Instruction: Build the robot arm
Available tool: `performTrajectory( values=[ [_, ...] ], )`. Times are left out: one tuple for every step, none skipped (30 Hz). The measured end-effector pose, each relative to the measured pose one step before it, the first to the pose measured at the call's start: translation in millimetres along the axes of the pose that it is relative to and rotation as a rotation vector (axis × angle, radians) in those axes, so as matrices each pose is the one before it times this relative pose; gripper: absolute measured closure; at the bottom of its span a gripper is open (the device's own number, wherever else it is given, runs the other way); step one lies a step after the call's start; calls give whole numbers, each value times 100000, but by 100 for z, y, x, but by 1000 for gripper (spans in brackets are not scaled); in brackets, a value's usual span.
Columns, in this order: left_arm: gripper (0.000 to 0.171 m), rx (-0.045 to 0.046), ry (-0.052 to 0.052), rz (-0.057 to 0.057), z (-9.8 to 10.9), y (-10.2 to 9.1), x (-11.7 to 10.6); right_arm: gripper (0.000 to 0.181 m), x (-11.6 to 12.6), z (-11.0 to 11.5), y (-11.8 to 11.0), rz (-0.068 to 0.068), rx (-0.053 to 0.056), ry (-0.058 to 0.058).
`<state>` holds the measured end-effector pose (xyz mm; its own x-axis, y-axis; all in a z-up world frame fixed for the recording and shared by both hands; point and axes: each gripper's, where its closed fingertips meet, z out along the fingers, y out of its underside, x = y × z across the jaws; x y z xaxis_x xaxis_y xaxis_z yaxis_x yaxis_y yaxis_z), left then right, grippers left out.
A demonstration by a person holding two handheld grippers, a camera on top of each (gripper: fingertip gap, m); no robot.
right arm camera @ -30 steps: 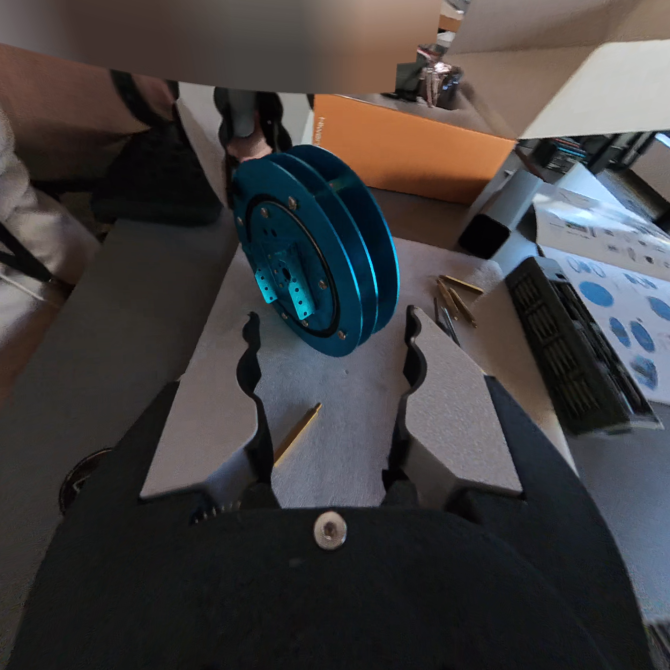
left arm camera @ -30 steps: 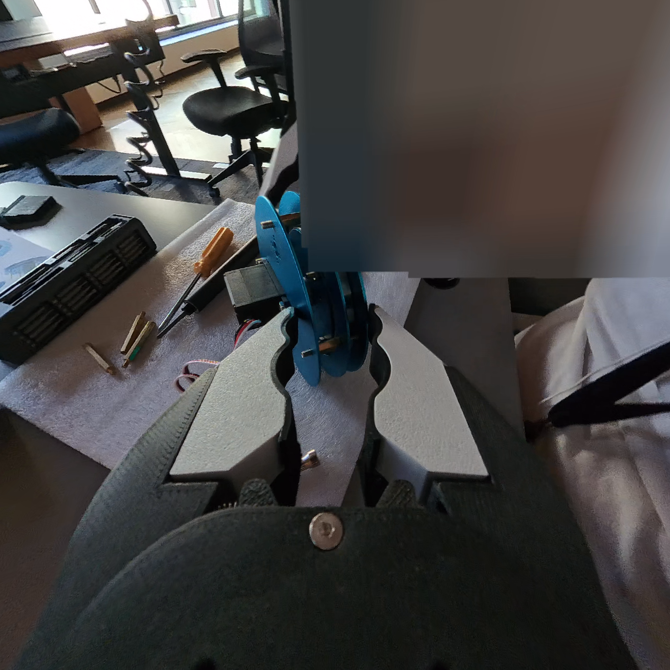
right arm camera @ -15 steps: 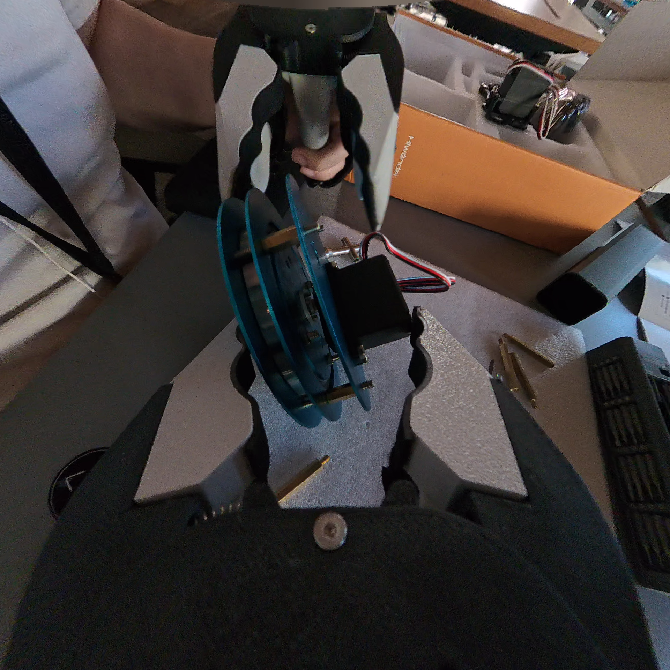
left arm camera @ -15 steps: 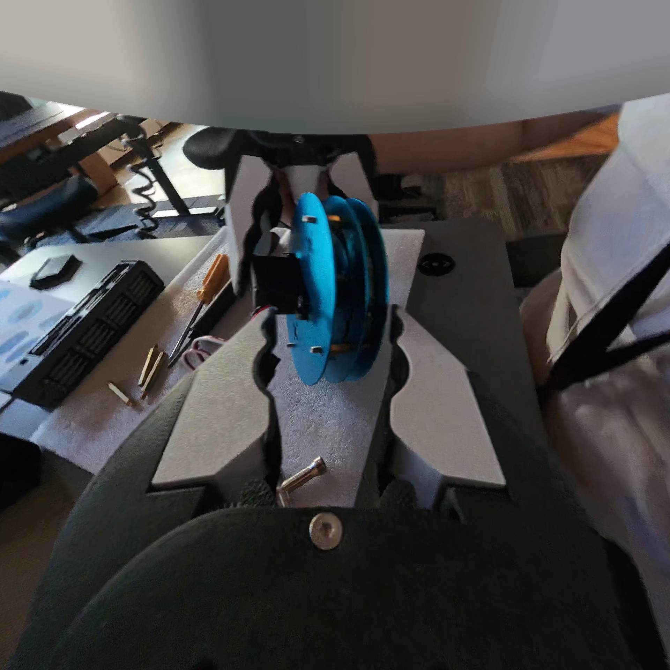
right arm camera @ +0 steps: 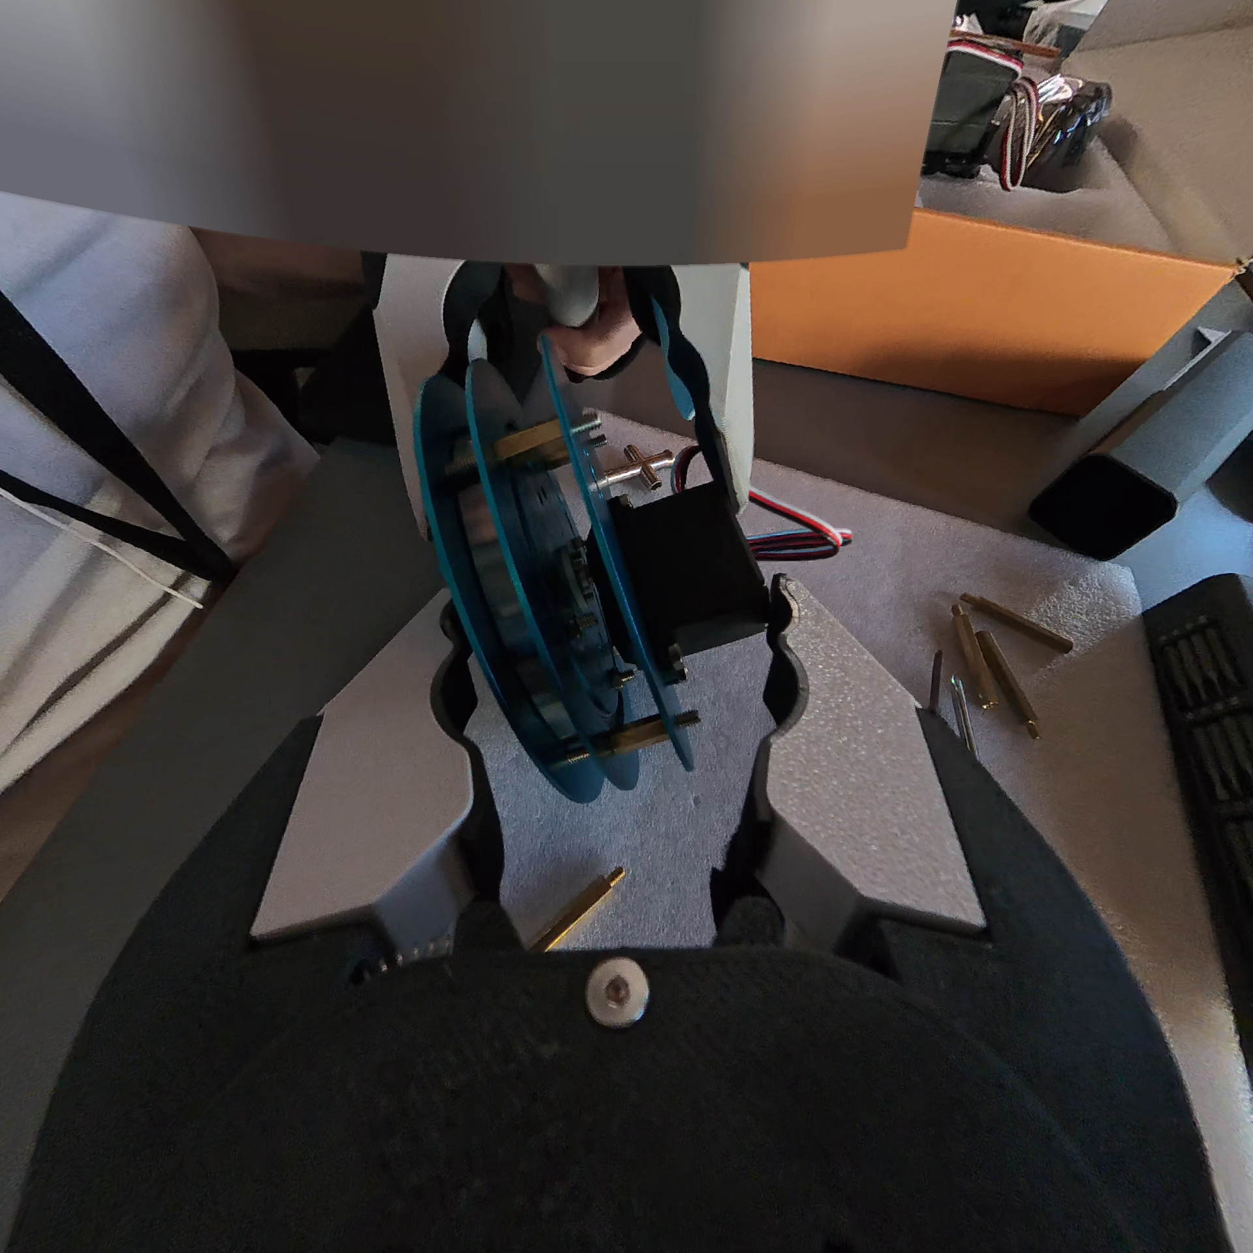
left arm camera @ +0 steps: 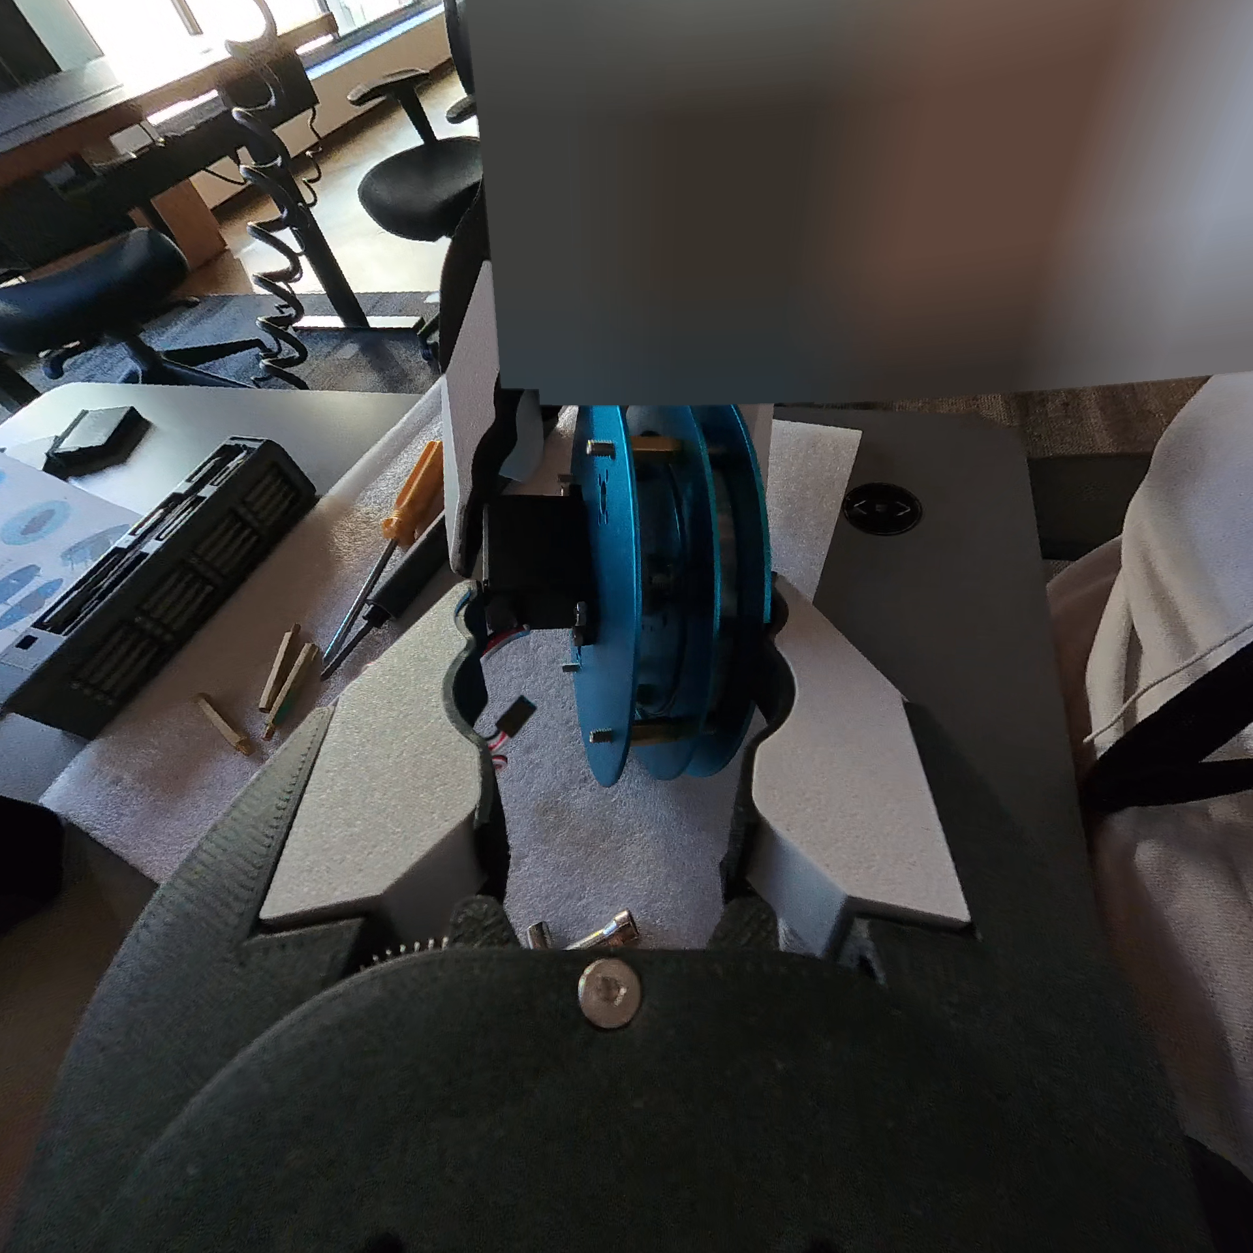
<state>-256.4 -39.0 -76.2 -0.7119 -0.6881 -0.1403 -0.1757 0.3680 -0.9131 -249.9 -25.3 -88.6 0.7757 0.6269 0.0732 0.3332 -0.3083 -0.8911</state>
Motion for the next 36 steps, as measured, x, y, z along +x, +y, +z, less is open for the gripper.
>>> performTrajectory(
  values=[
    [91, -347, -333, 336, -31, 30, -2, 94, 14, 30, -11, 221, -917, 332],
    [92, -511, -136, 402, -48, 60, -14, 94, -7, 39, -19, 631, -777, 245],
    [92, -357, 107, 301, -51, 63, -20, 94, 12, 42, -23, 405, -443, 406],
    [92, -219, 143, 39, -47, 67, -50, 94, 39, 31, -8, 997, -371, 324],
    [92, -14, 150, -256, -61, 47, -72, 94, 39, 18, 5, 911, -311, 165],
    [93, 391, 367, -278, -24, 10, -51, 94, -32, -73, 79, -599, -731, -499],
    [93, 774, 604, 230, 0, -34, 27, 95, -111, -232, 158, -2720, -1397, -1493],
    [94, 711, 389, 713, 9, -36, 63, 98, -81, -399, -37, -3820, -417, -1210],
    [94, 265, 93, 535, 18, -26, 42, 99, 44, -511, -303, -3955, 1003, -540],
    [94, -132, 78, 510, -7, 21, 18, 99, 166, -494, -294, -3252, 773, -147],
    [94, -325, 170, 638, -36, 51, -21, 98, 238, -322, -103, -2099, -646, 112],
    [94, -171, 435, 288, -33, 56, -26, 106, 242, -140, 86, -1735, -2177, 271],
    [94, 45, 638, 117, -24, 32, -6, 106, -82, 63, 287, -2237, -3708, -1292],
    [94, 26, 542, 519, -27, 25, 8, 106, -54, 126, 388, -2769, -4718, -802],
    [94, 67, 451, 1001, -24, 4, 45, 105, -46, 60, -324, -1767, -443, -573],
    [94, -225, 313, 1183, -25, 30, 47, 105, -93, 112, -126, -1476, -1131, -837],
    [94, -424, 154, 1097, -45, 61, 24, 105, -79, 91, 19, 1046, -1463, -1098],
    [94, -179, -68, 503, -44, 50, 4, 108, -152, 55, 111, 3281, -1714, -1991],
    [94, -77, 34, -253, -29, 14, 2, 108, -275, 96, 139, 2846, -1638, -2688],
    [94, 57, 528, -355, -43, -58, 66, 107, -133, 96, 67, 704, -965, -1382],
    [94, -106, 898, -413, -78, -65, 95, 107, -50, 22, -23, -1466, -377, -292],
    [94, -244, 831, -598, -90, -56, 47, 108, 17, 14, -20, -1150, -618, 100],
    [94, 129, 533, -903, -58, -86, 3, 107, 15, 6, 16, 336, -974, -267],
    [94, 889, 391, -1357, -28, -168, -8, 107, 22, 20, 1, 238, -651, -124],
    [94, 1473, 656, -1729, -44, -269, 26, 108, 3, 30, -47, -106, -118, 5],
    [94, 1885, 862, -1872, -73, -350, 38, 108, -4, 40, -76, 354, -32, 167],
    [94, 1855, 610, -1672, -33, -349, 11, 108, 24, 41, -69, 1060, -312, 179],
    [93, 482, 55, -1129, 64, -107, -63, 108, 38, 17, -20, 808, -518, 233],
    [93, -1325, -140, -300, 153, 194, -48, 108, 11, 16, 14, 445, -505, 108],
    [91, -1352, -62, 335, 112, 170, -4, 108, 4, 3, 22, 383, -265, 6],
    [92, -612, -456, 411, -9, 23, -38, 108, 36, -7, 12, 427, 27, 180],
    [93, -863, -912, 315, -76, 35, -102, 109, 58, 12, 7, 1420, 81, 123],
    [94, -1446, -1263, 572, -105, 83, -124, 109, 47, 16, -31, 2069, 232, 0],
    [96, -1810, -1469, 1298, -106, 106, -95, 109, 33, 31, -48, 1127, 204, 284],
    [98, -1615, -1189, 1547, -95, 92, -37, 109, 9, 14, -48, 828, -44, 299],
    [100, -1214, 331, 1411, -103, 68, 145, 109, 53, 7, 20, 1174, -775, 385]
  ],
)
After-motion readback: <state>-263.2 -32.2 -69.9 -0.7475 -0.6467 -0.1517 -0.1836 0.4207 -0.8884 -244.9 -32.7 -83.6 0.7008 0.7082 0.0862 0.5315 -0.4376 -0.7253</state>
